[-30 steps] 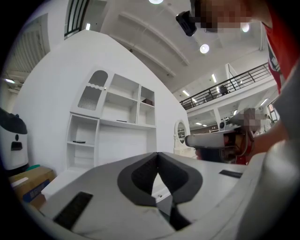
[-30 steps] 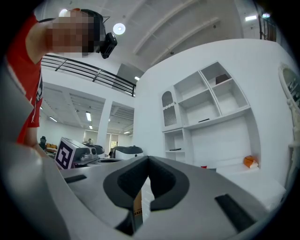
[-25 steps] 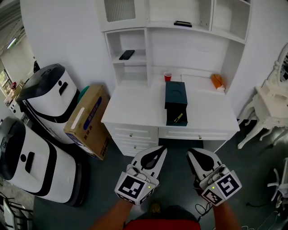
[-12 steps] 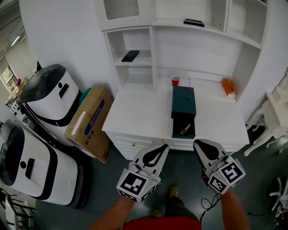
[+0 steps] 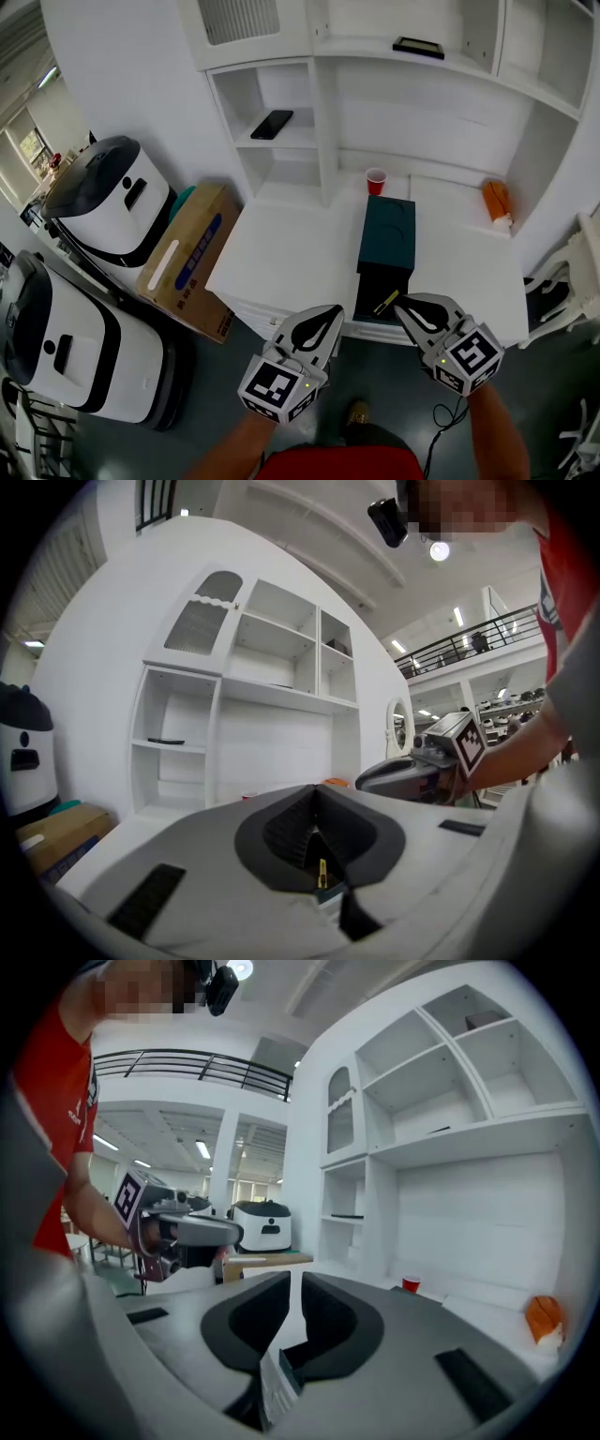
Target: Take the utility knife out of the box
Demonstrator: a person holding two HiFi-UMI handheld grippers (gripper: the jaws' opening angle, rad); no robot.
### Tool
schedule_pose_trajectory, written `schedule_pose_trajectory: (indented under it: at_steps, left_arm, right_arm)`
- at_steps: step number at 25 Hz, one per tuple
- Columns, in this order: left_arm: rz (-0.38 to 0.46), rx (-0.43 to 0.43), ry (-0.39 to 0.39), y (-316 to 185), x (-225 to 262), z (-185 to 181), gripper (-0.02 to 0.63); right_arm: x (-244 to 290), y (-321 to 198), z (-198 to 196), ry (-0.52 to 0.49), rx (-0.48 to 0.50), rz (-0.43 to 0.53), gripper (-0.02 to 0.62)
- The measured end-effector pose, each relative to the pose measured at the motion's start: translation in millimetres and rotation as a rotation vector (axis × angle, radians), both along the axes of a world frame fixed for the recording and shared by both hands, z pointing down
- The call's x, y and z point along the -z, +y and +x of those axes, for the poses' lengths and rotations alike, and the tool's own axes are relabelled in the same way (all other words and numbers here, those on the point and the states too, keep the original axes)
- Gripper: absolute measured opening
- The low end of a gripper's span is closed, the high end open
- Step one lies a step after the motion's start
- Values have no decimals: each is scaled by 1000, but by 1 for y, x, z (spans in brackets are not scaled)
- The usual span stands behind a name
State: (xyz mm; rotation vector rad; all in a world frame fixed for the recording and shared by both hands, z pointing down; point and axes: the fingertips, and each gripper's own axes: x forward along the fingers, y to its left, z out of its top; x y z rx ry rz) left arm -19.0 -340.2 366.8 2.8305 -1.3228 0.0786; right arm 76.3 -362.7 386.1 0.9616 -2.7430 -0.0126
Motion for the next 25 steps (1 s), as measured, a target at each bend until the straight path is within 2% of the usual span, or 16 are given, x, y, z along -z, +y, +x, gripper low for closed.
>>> schedule_pose_trajectory:
  at_steps: [5, 8, 12, 17, 22, 25]
  left_arm:
    - [-8, 51, 4, -30, -5, 2, 8]
    - [-24, 68, 5, -47, -8, 2, 8]
    - [-41, 63, -4, -64, -10, 0, 8]
    - [-54, 55, -28, -79, -11, -11, 6]
    - [-63, 63, -40, -87, -15, -22, 6]
    - [-69, 73, -42, -87, -19, -29, 8]
  right_arm:
    - [-48, -30, -4, 218, 180, -13, 60]
    - [-78, -38, -8, 369, 301, -37, 92]
    - [-107, -48, -13, 517, 425, -53, 109]
    - [-148, -58, -14, 753, 568, -48, 146]
    - [-178, -55, -16, 942, 714, -35, 149]
    - [-193, -50, -18, 1017, 787, -62, 150]
